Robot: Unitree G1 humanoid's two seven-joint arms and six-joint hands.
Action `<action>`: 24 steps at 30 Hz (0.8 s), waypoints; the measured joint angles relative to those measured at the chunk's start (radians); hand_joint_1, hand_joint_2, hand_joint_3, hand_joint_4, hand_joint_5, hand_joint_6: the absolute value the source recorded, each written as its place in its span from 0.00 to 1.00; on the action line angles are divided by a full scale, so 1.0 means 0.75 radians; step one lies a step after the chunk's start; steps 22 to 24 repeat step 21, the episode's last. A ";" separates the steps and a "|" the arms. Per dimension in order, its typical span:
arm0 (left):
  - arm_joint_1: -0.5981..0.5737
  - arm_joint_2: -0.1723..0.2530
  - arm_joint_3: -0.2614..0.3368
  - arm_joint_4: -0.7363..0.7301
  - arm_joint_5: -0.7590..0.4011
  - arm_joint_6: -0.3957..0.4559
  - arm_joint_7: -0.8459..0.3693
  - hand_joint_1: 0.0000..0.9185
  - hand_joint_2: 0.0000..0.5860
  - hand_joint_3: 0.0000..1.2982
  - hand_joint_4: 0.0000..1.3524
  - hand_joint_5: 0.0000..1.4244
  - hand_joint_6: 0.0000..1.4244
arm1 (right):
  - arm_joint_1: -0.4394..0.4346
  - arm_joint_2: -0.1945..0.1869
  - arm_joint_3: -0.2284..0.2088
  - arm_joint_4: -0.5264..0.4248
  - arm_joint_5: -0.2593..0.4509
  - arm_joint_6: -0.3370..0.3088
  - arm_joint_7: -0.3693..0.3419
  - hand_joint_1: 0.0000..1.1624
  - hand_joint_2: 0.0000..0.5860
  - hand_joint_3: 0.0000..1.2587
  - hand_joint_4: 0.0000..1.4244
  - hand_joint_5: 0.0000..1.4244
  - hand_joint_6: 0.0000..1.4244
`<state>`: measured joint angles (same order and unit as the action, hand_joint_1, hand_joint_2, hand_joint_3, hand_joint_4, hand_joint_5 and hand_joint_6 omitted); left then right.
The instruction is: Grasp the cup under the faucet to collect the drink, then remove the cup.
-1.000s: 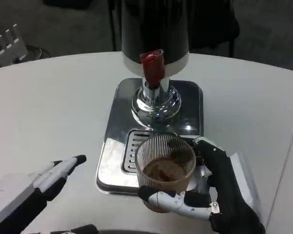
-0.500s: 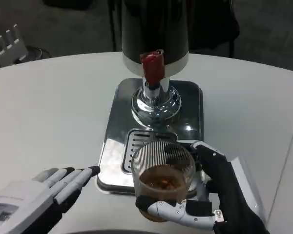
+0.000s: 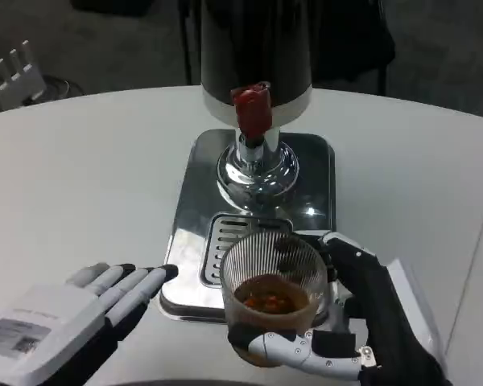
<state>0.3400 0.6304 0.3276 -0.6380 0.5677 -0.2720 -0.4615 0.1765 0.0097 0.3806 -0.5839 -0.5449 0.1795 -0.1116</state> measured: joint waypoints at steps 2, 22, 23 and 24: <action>-0.006 0.001 -0.004 0.000 0.002 0.008 -0.001 0.00 0.18 0.00 0.00 0.00 0.00 | 0.000 0.000 -0.004 -0.001 0.000 0.003 0.004 0.84 0.21 0.86 0.89 1.00 1.00; -0.085 0.038 -0.051 0.020 0.019 0.073 -0.001 0.00 0.18 0.00 0.00 0.00 0.00 | -0.026 0.017 -0.026 -0.005 -0.007 0.027 0.020 0.84 0.21 0.85 0.90 1.00 1.00; -0.085 0.038 -0.051 0.020 0.019 0.073 -0.001 0.00 0.18 0.00 0.00 0.00 0.00 | -0.026 0.017 -0.026 -0.005 -0.007 0.027 0.020 0.84 0.21 0.85 0.90 1.00 1.00; -0.085 0.038 -0.051 0.020 0.019 0.073 -0.001 0.00 0.18 0.00 0.00 0.00 0.00 | -0.026 0.017 -0.026 -0.005 -0.007 0.027 0.020 0.84 0.21 0.85 0.90 1.00 1.00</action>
